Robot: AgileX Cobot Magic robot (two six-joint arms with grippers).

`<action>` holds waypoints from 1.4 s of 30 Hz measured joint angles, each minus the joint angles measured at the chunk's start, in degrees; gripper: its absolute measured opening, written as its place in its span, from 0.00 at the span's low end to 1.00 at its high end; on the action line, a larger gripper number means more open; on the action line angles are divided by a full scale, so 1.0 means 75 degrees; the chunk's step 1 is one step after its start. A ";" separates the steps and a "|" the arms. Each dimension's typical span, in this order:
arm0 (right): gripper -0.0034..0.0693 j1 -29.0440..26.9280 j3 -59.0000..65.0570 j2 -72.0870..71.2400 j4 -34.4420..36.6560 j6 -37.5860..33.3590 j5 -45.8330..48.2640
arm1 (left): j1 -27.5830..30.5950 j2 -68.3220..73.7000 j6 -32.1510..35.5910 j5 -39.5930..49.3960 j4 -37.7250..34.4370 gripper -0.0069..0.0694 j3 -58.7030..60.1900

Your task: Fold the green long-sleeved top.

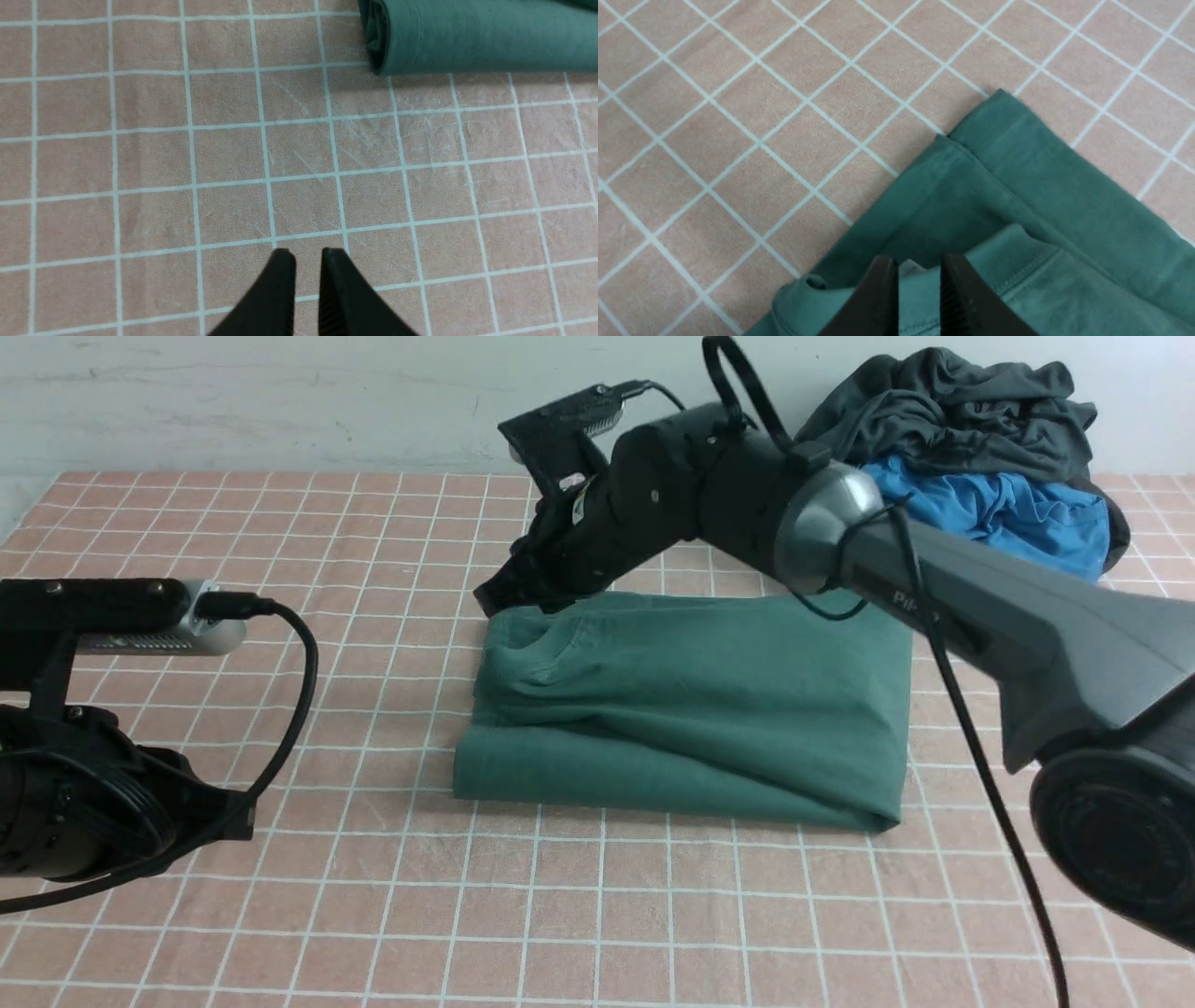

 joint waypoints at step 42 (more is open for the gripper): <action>0.03 -0.0431 1.0644 -1.1055 -0.1584 0.1217 -0.2111 | -0.0139 -0.6703 0.4120 -0.5205 -0.2262 0.18 0.4183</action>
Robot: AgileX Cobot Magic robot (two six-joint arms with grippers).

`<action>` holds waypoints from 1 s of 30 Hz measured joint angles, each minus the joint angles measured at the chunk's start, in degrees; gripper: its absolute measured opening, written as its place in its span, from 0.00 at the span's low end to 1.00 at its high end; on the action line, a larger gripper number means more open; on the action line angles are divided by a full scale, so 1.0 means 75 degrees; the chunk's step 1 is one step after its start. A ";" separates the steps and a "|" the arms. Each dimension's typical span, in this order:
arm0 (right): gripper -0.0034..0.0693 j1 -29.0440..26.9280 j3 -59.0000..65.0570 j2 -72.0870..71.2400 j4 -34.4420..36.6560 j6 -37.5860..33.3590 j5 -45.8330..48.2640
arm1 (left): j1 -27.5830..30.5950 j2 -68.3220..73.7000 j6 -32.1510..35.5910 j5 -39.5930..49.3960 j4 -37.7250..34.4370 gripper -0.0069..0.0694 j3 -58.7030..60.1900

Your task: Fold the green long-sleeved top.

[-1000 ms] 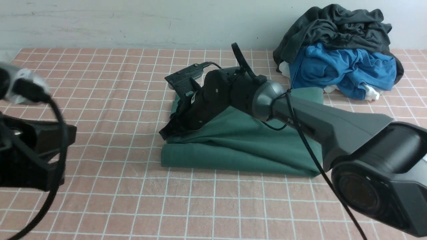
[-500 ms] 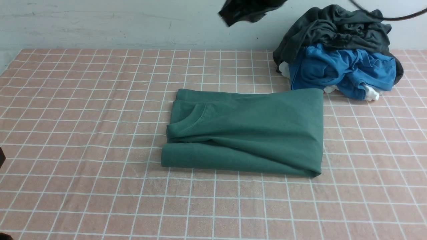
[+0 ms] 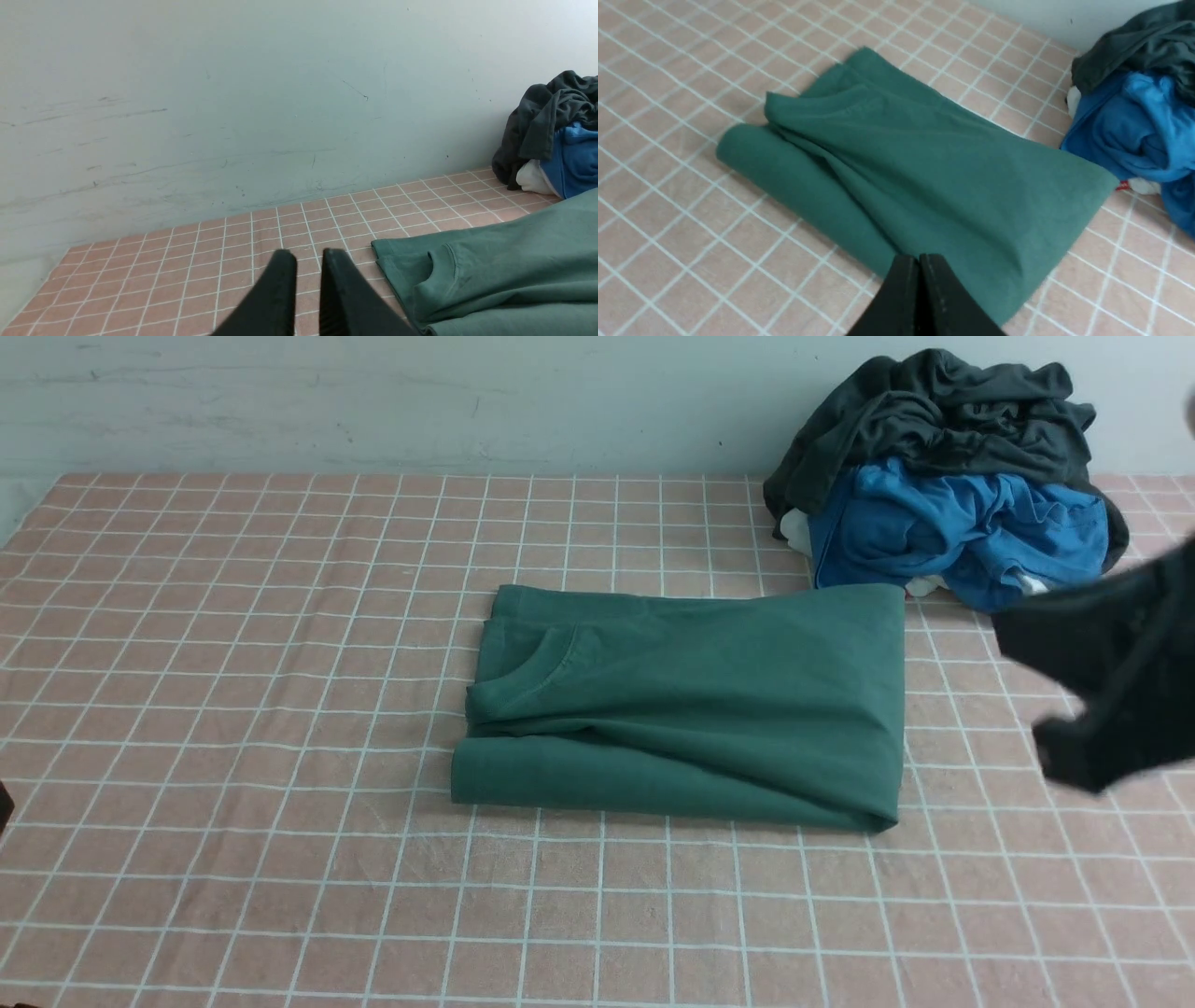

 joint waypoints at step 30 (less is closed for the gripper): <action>0.03 -0.1417 0.6129 -0.4531 0.2484 -0.0874 -0.4315 | -0.0023 0.0000 -0.0007 -0.0003 -0.0009 0.18 0.0000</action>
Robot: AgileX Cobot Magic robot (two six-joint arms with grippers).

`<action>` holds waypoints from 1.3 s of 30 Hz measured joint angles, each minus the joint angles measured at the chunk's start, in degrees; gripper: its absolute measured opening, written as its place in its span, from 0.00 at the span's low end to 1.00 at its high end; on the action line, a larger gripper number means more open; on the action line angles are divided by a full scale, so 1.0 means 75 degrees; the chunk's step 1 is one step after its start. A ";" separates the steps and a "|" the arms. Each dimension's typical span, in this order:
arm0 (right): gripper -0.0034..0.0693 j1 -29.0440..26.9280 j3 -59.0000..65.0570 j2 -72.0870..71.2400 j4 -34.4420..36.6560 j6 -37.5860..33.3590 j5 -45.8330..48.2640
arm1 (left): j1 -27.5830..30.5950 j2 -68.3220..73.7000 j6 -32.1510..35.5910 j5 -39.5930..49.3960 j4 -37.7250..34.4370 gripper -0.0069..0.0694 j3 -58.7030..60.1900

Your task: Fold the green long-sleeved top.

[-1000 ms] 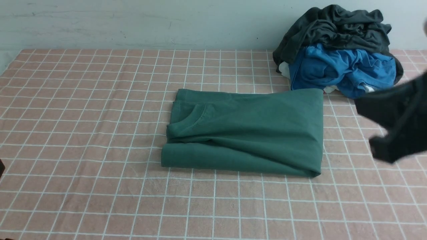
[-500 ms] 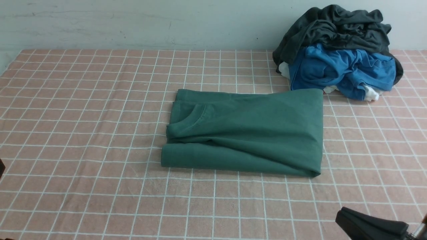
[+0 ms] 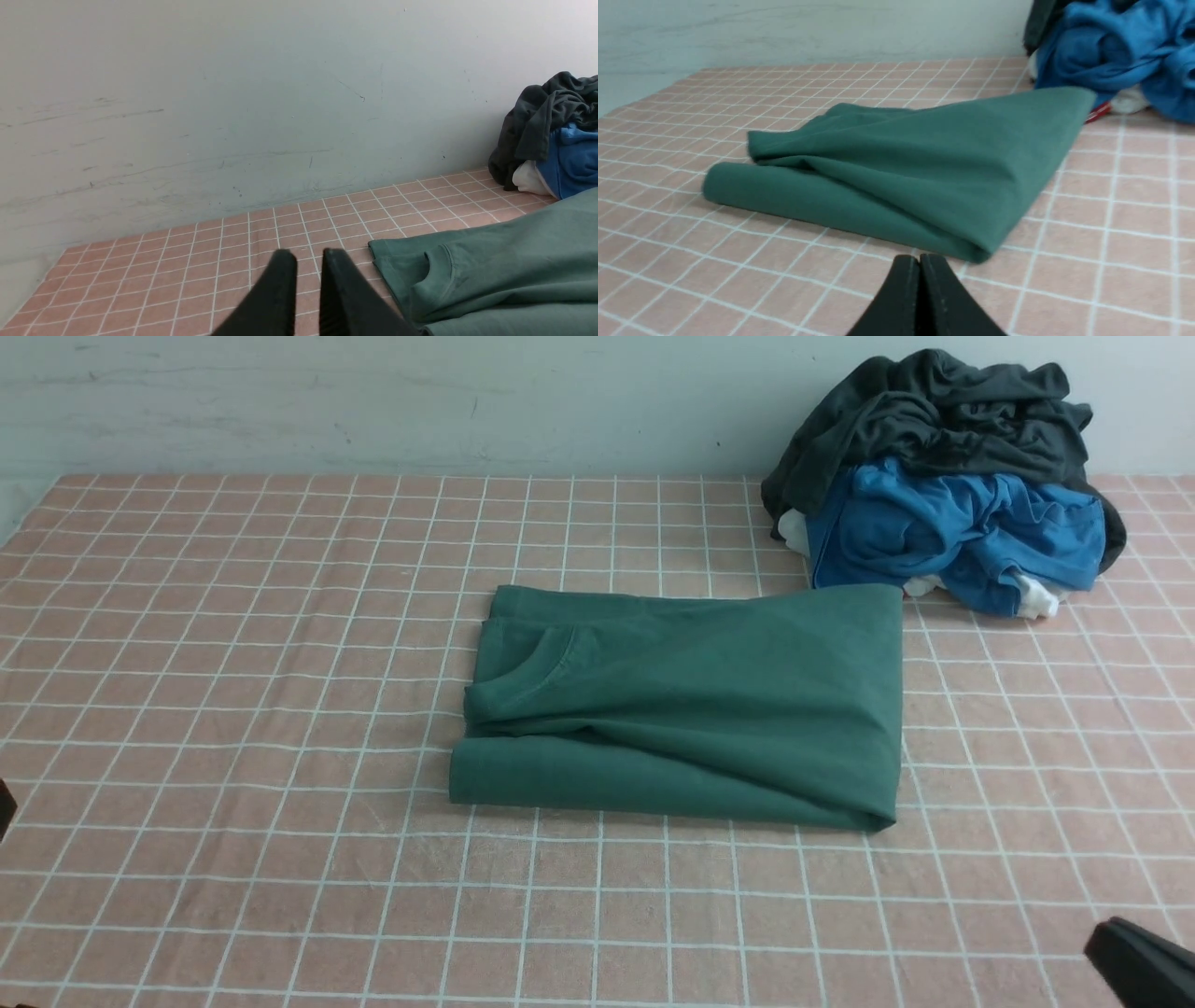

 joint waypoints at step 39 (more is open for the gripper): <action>0.03 -0.3234 -0.0007 -0.2308 -0.1466 -0.0140 0.2789 | 0.0000 -0.1393 0.0000 -0.0250 0.0000 0.18 0.0930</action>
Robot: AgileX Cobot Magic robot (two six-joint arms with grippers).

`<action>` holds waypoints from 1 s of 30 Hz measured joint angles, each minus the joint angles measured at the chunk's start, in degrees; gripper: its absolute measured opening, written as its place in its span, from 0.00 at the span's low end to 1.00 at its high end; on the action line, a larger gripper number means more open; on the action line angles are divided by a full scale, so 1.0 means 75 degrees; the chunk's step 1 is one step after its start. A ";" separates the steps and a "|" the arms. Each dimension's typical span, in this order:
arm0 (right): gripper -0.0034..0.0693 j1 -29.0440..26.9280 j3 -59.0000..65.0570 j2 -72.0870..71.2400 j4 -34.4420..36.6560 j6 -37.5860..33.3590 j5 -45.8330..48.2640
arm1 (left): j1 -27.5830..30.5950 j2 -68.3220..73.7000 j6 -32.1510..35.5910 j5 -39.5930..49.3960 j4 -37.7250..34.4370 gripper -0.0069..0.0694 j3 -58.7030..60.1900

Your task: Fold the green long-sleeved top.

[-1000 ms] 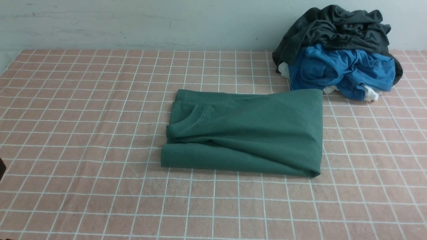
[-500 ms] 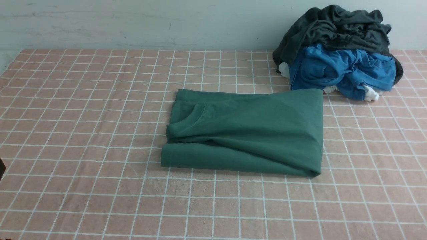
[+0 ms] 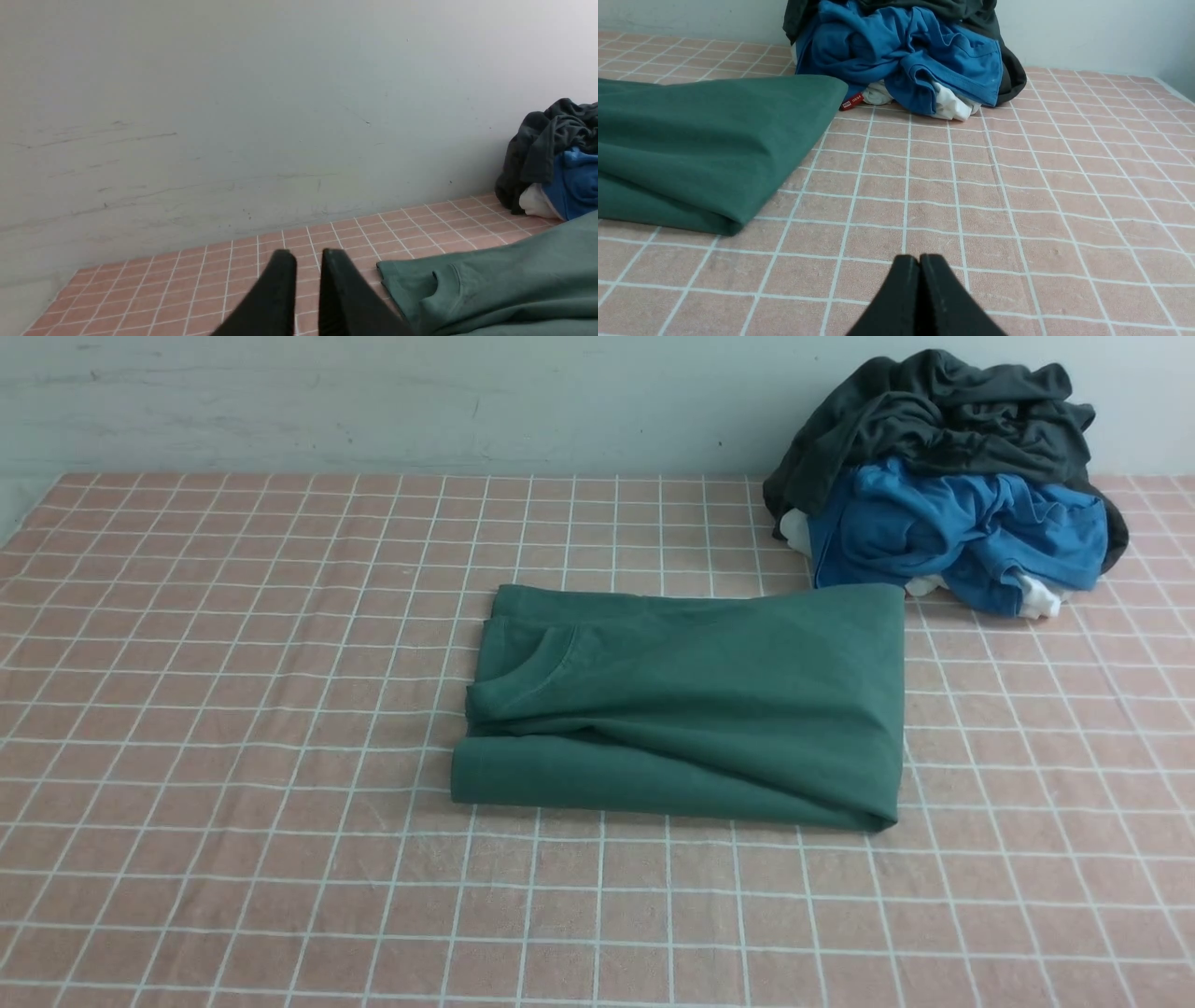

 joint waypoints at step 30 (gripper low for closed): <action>0.03 0.0000 0.0000 0.0000 -0.0007 0.0000 0.0007 | 0.0592 -0.0058 -0.4134 0.2559 0.3818 0.18 0.0842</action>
